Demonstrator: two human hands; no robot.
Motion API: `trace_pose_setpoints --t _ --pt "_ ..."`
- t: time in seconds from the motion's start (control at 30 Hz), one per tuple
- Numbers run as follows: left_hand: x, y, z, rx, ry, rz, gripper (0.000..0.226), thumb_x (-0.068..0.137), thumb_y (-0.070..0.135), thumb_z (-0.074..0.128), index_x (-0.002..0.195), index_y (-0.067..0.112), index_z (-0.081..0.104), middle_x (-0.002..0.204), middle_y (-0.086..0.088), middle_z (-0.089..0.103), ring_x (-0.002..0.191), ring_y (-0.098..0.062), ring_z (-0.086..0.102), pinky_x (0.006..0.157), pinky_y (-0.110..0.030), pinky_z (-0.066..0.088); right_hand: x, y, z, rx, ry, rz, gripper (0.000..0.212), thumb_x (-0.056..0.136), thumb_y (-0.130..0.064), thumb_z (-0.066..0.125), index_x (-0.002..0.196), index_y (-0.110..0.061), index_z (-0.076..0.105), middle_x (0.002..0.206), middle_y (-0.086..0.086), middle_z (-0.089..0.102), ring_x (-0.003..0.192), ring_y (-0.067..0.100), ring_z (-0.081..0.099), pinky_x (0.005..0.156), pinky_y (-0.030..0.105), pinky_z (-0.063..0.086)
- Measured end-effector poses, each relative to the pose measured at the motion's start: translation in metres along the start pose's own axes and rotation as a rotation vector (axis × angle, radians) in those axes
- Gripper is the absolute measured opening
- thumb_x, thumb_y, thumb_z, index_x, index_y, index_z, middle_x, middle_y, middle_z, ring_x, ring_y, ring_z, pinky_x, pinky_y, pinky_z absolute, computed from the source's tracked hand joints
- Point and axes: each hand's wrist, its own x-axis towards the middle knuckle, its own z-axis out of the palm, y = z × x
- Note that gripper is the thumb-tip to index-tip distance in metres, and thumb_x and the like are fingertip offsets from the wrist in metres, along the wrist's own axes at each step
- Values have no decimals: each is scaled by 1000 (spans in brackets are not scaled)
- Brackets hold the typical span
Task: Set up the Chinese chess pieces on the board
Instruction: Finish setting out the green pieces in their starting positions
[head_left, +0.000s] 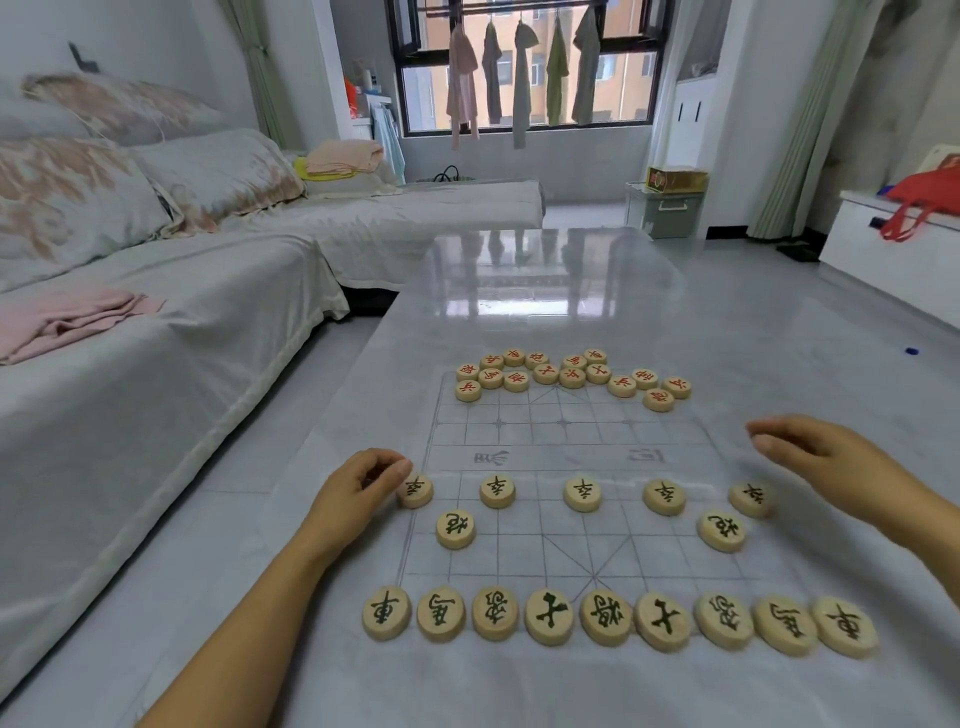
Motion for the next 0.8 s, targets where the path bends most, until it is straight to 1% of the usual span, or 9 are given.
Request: trace_pose_setpoints --t 0.1,0.17,0.23,0.3,0.4,0.5,0.63,0.8 --pt "0 2 0 1 13 -18 17 90 38 50 93 26 63 99 1 65 95 -13 59 80 -23 43 -4 35 -4 95 97 103 33 93 -26 48 122 -11 55 126 11 56 106 20 48 89 34 34" --pt "0 3 1 -22 25 -28 22 92 38 46 93 23 63 97 1 66 93 -10 59 81 -22 43 -7 53 -2 156 156 162 31 94 -25 47 119 -9 56 124 13 57 105 23 49 94 38 35" --pt "0 2 1 -65 35 -28 29 94 41 43 93 21 64 95 0 65 90 -10 60 82 -24 44 -9 65 4 208 203 187 29 94 -25 46 116 -9 58 123 15 59 109 28 53 98 41 36" --pt "1 -1 1 -91 54 -21 34 93 43 41 92 19 65 95 -3 66 88 -14 60 80 -24 44 -11 68 11 206 246 166 30 95 -24 44 115 -7 59 122 16 60 114 32 53 98 40 36" --pt "2 -2 1 -108 62 -52 34 97 35 38 95 14 65 96 -7 65 89 -16 60 77 -20 43 -14 67 19 95 286 104 31 96 -20 42 117 -4 58 124 17 57 118 32 50 93 37 36" --pt "2 -1 1 -97 55 -60 34 96 33 36 95 16 65 97 -5 66 91 -15 61 77 -20 43 -15 68 21 42 292 81 32 96 -21 40 118 -6 58 126 16 55 120 31 47 92 35 35" --pt "0 -1 0 -82 62 -56 31 96 31 38 96 17 66 97 -3 67 92 -14 61 77 -18 42 -15 68 21 47 291 77 33 96 -22 40 118 -7 59 126 15 55 118 32 48 88 34 33" --pt "-1 2 -1 -69 53 -60 29 96 29 39 97 18 66 97 -2 67 93 -13 62 76 -18 42 -18 66 21 57 291 86 32 96 -22 40 118 -8 59 125 15 55 116 32 49 86 33 33"
